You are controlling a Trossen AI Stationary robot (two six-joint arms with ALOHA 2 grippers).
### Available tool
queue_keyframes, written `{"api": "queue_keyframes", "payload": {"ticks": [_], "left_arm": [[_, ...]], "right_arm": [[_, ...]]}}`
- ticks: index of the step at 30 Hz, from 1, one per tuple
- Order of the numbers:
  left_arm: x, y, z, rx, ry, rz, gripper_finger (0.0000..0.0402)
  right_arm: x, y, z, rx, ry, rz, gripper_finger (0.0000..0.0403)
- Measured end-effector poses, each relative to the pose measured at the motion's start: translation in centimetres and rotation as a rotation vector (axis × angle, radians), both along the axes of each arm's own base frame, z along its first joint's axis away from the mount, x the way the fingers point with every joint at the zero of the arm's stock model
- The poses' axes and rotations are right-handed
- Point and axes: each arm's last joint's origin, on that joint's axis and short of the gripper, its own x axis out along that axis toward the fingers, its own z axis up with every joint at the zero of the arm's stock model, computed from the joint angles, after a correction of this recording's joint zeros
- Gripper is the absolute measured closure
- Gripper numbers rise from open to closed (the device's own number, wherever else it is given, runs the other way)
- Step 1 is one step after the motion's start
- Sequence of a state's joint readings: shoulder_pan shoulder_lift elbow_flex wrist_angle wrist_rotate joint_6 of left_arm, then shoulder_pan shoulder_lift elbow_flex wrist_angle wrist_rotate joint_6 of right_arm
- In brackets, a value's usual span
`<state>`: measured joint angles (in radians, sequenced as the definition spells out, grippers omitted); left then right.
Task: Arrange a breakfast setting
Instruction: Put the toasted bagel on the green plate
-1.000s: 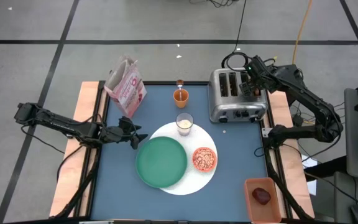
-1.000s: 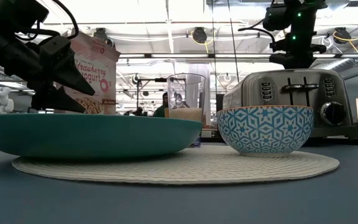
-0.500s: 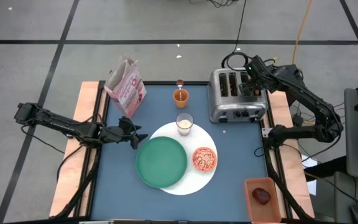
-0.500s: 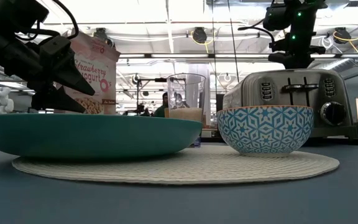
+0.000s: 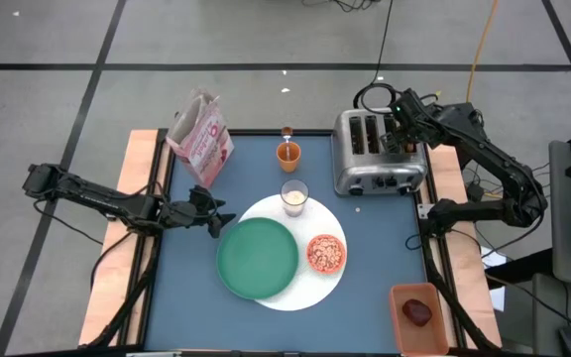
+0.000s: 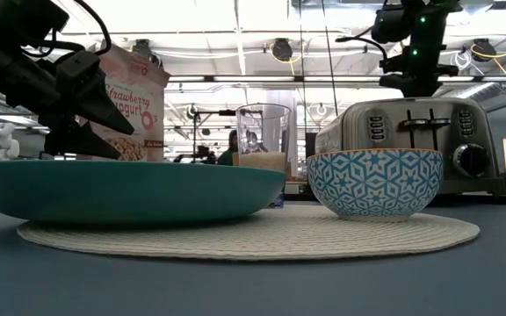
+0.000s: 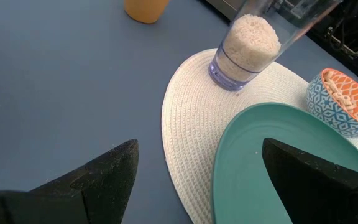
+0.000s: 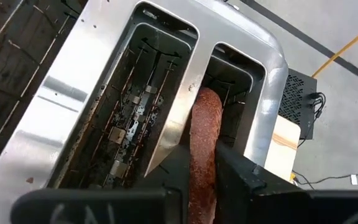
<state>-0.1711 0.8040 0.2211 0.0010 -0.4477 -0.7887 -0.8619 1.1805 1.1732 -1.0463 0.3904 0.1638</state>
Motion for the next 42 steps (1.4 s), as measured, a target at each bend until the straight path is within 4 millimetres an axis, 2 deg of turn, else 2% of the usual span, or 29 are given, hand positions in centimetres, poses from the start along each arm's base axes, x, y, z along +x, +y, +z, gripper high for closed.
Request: {"api": "queue_keyframes", "payload": {"ticks": [8, 22, 29, 35, 42], "left_arm": [[0.0, 0.0, 0.0, 0.000, 0.000, 0.001, 0.0057], [0.0, 0.0, 0.0, 0.000, 0.000, 0.000, 0.0057], [0.0, 0.0, 0.0, 0.000, 0.000, 0.000, 0.0057], [0.0, 0.0, 0.0, 0.000, 0.000, 0.000, 0.0057], [0.0, 0.0, 0.0, 0.000, 0.000, 0.001, 0.0057]], "right_arm": [[0.0, -0.2, 0.9, -0.045, 0.018, 0.000, 0.0353], [0.1, -0.3, 6.7, -0.210, -0.091, 0.011, 0.0353], [0.0, -0.1, 8.6, -0.250, -0.151, 0.023, 0.0353], [0.9, -0.2, 9.4, -0.207, -0.362, 0.163, 0.0353], [2.7, 0.0, 10.6, -0.140, -0.694, 0.382, 0.0353]]}}
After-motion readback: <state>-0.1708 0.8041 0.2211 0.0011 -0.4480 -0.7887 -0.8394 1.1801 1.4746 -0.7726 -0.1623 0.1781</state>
